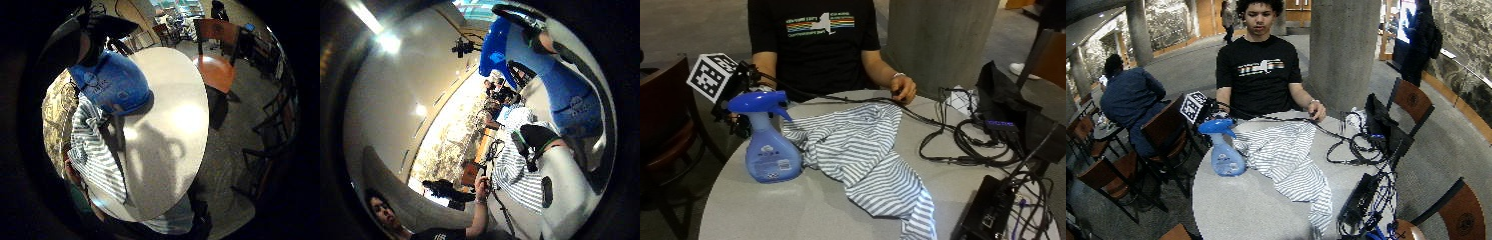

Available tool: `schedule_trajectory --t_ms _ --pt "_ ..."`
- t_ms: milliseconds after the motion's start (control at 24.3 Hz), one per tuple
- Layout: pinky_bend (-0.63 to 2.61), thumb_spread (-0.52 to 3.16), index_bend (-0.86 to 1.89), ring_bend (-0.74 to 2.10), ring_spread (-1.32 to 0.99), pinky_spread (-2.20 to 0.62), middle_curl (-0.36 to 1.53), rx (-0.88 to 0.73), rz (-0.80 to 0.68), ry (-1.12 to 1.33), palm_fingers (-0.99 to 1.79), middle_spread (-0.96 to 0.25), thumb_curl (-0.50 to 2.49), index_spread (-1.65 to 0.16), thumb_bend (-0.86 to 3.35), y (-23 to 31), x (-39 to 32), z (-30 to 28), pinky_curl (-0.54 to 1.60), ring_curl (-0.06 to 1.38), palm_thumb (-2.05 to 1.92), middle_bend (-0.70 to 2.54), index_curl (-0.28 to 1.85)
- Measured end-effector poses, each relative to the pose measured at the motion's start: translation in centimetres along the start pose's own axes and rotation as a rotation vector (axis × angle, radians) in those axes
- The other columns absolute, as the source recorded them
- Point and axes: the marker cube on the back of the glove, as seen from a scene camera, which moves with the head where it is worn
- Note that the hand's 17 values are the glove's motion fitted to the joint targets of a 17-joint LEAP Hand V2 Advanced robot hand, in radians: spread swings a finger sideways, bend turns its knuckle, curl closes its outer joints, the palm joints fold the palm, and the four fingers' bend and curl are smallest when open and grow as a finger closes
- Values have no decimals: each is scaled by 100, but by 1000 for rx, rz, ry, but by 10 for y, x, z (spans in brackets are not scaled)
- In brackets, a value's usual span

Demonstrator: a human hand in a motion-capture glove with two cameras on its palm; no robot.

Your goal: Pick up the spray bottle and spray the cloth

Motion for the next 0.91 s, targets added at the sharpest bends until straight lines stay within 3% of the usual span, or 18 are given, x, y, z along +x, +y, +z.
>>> schedule_trajectory --t_ms 206,412,907 --pt "55 98 6 45 -8 0 37 73 -17 -26 100 -4 41 -29 8 -2 -1 3 40 36 101 18 20" --pt "61 75 26 47 -14 -13 40 122 -26 -16 124 -10 48 -25 9 -3 -4 4 45 40 112 20 28" --pt "74 34 44 55 -20 -18 52 134 -51 -38 125 -19 59 -26 8 -2 -11 3 55 49 124 36 42"
